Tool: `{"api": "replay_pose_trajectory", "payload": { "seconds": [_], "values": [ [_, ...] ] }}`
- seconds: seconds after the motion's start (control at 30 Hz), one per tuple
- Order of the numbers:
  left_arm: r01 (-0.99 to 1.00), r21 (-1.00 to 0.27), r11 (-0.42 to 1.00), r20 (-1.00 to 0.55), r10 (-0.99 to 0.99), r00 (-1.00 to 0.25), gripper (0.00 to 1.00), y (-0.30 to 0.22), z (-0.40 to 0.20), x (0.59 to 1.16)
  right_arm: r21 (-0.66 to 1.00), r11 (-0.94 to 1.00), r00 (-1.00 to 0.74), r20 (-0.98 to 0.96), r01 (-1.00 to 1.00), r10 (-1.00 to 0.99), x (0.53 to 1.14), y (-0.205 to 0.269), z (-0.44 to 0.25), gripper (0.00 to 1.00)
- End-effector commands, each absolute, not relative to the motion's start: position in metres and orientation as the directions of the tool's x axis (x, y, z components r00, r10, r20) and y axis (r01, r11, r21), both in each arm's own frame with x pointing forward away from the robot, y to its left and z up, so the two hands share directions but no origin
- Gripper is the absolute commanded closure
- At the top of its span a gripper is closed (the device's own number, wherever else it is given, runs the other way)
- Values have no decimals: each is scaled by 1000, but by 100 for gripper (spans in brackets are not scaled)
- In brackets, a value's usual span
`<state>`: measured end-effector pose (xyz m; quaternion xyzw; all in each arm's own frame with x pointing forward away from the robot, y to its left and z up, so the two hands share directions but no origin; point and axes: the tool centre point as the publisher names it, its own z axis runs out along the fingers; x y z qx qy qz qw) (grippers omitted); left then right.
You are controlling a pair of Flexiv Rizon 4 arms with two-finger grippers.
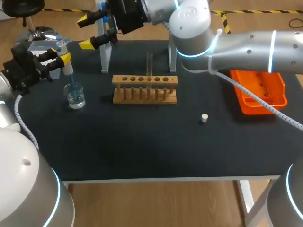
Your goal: Invert the test tube, pick up the pipette, mount the tip to pipette, aspirate from beaker and dispense into the tube, eject the tip, return the pipette, and cap with the stopper.
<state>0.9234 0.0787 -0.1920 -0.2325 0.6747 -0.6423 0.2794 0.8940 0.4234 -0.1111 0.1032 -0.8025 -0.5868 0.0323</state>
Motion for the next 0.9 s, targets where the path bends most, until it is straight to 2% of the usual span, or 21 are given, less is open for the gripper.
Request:
{"api": "replay_pose_trajectory", "payload": {
  "seconds": [0.03,0.77,0.8,0.83,0.87,0.9],
  "values": [
    [41,-997,69,-77,-672,-737,100,79,-191,924,948,292,-977,-68,-127,-204,894,424,-112,0],
    [40,-996,80,-84,-675,-733,100,79,-191,924,972,217,-975,-43,-91,-217,907,446,-104,0],
    [40,-996,80,-84,-675,-733,100,79,-191,924,973,212,-975,-41,-89,-221,907,447,-103,22],
    [40,-996,80,-84,-675,-733,100,79,-191,924,973,211,-974,-41,-89,-221,908,449,-103,49],
    [40,-996,80,-84,-675,-733,100,79,-191,924,974,209,-974,-41,-89,-221,909,450,-102,57],
    [40,-996,80,-84,-675,-733,100,79,-191,924,975,204,-974,-41,-88,-225,909,452,-102,69]
  ]
}}
